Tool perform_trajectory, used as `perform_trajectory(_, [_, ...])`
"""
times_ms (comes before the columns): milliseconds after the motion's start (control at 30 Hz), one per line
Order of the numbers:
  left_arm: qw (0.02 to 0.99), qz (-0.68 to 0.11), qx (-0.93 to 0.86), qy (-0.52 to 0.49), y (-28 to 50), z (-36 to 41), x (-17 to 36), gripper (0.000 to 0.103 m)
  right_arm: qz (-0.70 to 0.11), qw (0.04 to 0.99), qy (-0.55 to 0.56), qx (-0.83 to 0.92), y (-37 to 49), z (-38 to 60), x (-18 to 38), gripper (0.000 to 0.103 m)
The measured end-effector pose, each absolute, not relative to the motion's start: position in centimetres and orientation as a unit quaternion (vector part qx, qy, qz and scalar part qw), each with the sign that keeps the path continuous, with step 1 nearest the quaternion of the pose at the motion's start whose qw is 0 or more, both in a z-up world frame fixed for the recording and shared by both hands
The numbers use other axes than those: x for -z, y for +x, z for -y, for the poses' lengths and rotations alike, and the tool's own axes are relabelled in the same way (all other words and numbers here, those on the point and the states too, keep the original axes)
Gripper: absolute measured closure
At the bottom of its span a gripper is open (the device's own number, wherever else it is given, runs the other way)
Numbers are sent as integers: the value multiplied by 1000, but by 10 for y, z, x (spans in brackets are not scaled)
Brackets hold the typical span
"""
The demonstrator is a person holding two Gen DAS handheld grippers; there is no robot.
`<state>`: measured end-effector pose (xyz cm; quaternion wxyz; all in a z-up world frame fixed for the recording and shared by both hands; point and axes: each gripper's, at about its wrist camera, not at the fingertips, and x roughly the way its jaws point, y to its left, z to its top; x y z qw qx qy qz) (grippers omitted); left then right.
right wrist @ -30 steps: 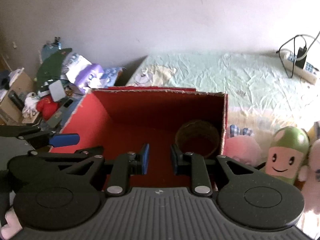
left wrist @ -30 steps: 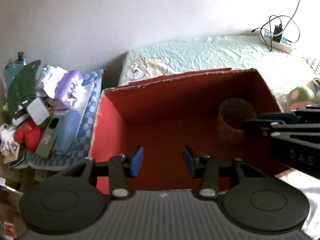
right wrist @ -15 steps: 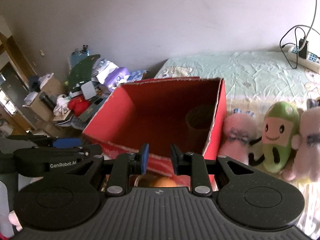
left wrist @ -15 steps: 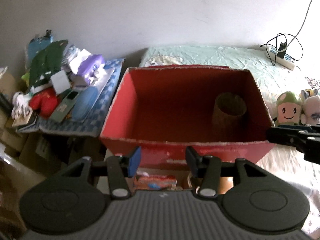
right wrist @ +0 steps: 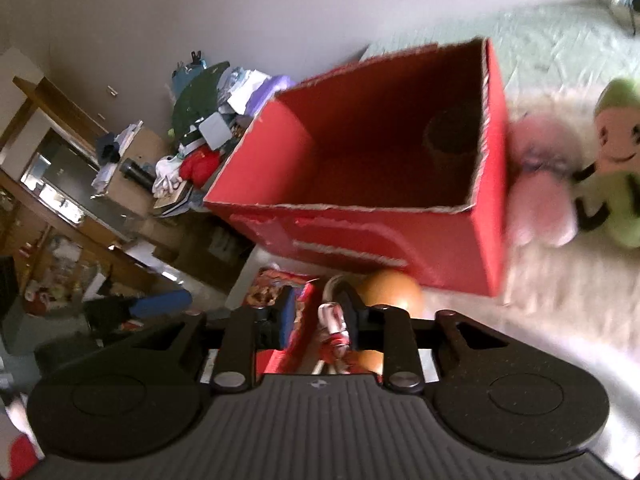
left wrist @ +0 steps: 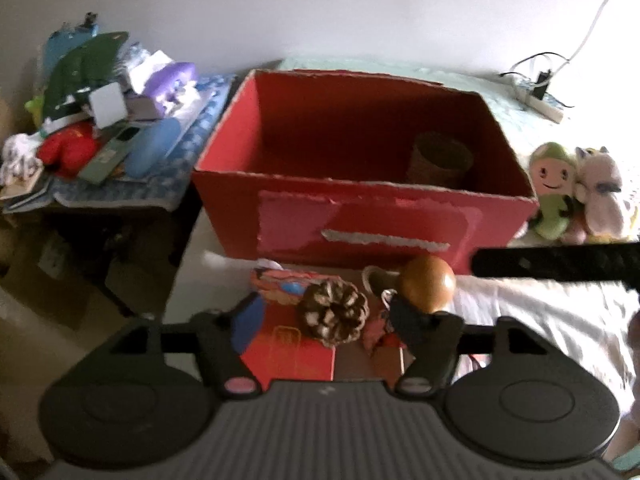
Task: Organize objects
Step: 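Withdraw the right gripper from the box toward the pinecone, then grasp the brown pinecone with the right gripper and lift it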
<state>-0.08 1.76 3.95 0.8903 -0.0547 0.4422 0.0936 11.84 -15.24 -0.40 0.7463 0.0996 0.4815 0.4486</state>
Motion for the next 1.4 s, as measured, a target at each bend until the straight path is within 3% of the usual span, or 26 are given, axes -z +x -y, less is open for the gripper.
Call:
perform_trajectory(67, [894,-437,-82,-48,-3,-19,-32,17,-493,736,112,-451,119,145,9,58])
perform_trajectory(233, [891,-447,-59,-59,5,-37,-15,16,-522,710,134,-454,121,121,18,50])
perform_trajectory(500, [888,-453,5,-76,17,-56,-1,16,-542,707,126,-436,117,93,28,47])
perform_trajectory(667, [885,-455,43,-89,26,-62,5,19,-557,706,135,-416,117,88,38,40])
perform_trajectory(833, [877,-464,75,-99,30,-65,7,29,-576,695,144,-407,117,84,44,42])
perform_trajectory(1000, [867,-476,98,-112,34,-71,14,43,-586,688,147,-403,115,80,45,53])
perform_trajectory(1400, [862,-486,103,-98,37,-70,7,53,-588,684,149,-405,115,88,39,59])
